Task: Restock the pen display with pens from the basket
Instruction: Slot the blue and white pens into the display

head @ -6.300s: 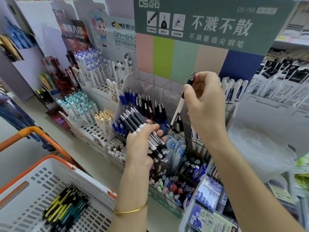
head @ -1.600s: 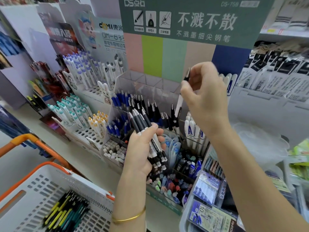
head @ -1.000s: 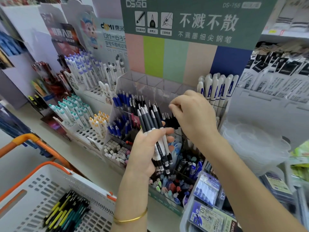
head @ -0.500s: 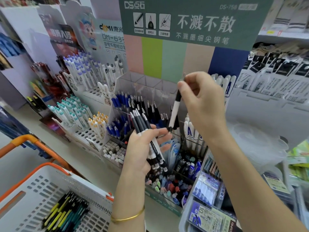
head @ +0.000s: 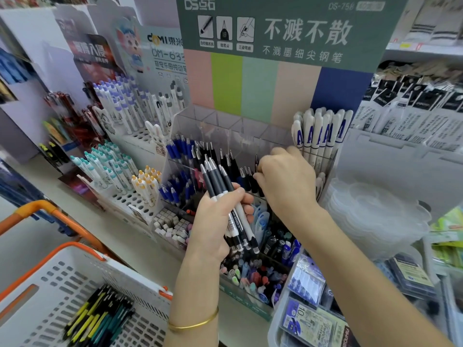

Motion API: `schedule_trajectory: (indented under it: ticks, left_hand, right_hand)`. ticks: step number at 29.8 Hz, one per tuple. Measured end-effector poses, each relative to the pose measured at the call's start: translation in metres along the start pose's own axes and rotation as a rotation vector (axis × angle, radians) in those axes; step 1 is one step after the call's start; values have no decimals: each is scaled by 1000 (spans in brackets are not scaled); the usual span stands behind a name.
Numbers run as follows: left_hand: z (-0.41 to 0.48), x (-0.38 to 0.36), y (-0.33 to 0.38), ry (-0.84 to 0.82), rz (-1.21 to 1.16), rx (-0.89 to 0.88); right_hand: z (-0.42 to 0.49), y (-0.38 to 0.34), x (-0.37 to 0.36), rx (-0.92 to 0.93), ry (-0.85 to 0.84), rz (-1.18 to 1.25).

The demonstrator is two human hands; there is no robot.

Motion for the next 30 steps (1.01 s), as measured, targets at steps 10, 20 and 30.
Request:
schedule_trajectory:
  ticks: [10, 20, 30]
  left_hand:
    - [0, -13, -1, -114, 127, -22]
    - [1, -10, 1, -107, 179, -12]
    - [4, 12, 0, 73, 166, -5]
  right_hand:
    - [2, 5, 26, 38, -6, 540]
    - [2, 5, 19, -42, -78, 746]
    - [0, 51, 57, -245, 502, 868]
Point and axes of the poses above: each hand's wrist, its own z-axis towards the middle knuckle, its own x-axis out of the back of the hand, y = z × x, the point moved 8 cm from there along z, towards the middle knuckle, and after that the axes turned 10 degrees about -z, right-handed, at the moved point
